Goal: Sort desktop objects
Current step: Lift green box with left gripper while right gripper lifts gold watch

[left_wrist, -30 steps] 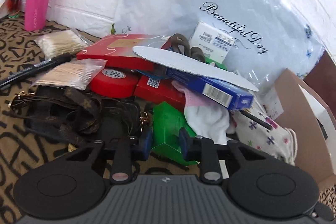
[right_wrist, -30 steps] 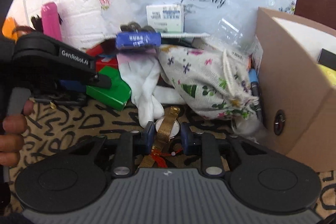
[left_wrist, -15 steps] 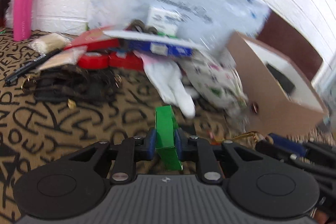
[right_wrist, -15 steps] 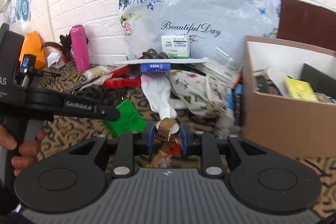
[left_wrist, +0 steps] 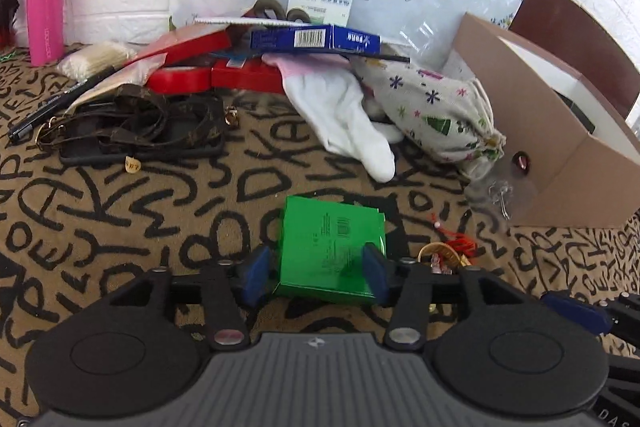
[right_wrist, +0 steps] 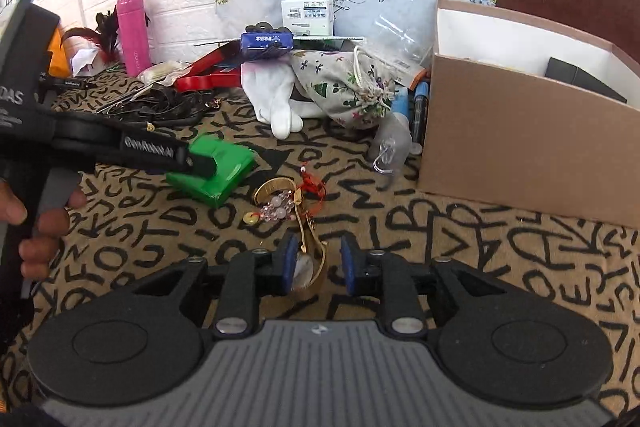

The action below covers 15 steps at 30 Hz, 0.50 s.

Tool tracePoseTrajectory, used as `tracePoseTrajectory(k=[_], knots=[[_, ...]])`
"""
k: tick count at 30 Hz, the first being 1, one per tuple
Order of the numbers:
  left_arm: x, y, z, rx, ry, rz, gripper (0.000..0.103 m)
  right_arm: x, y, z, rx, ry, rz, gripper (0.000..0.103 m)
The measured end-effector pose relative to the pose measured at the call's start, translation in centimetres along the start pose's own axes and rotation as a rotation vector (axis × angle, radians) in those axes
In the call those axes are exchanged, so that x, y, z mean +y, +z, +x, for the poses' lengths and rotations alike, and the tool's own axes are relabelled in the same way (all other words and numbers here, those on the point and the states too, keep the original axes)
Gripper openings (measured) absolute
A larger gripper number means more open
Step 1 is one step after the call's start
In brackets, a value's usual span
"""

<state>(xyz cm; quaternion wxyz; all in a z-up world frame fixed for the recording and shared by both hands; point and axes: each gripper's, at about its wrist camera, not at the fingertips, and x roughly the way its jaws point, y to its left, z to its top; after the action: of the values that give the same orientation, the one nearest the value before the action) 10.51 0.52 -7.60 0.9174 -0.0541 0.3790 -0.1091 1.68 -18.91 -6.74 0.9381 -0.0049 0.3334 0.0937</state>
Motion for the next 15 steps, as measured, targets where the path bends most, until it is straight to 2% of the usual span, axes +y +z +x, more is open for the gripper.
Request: tracePoseTrajectory(k=[1,2,3,7,10,13,15], knots=[[0.0,0.0,0.1,0.001,0.001,0.002,0.061,0.0,0.0,0.1,0.0,0.004,0.002,0.032],[0.0,0.0,0.3,0.0,-0.002,0.0,0.064,-0.1,0.1,0.3,0.002,0.007,0.008,0.043],[0.0,0.0,0.5,0.0,-0.009,-0.003,0.064,-0.2,0.1,0.6,0.006,0.009,0.012,0.045],[-0.3,0.1,0.9,0.013,-0.039,-0.002,0.064,0.2,-0.2,1.9,0.037,0.024,0.0,0.045],[-1.1,-0.1,0.7,-0.004,-0.026,0.072,0.062,0.5,-0.5,2.9,0.064,0.005,-0.021,0.044],[-1.6,-0.1,0.6,-0.013,-0.012,0.087,0.062,0.7,-0.5,3.1,0.055,-0.007,-0.044,0.037],[-2.0,-0.2,0.9,-0.01,-0.007,0.105,0.068,0.7,-0.3,3.1,0.057,-0.012,-0.047,0.034]])
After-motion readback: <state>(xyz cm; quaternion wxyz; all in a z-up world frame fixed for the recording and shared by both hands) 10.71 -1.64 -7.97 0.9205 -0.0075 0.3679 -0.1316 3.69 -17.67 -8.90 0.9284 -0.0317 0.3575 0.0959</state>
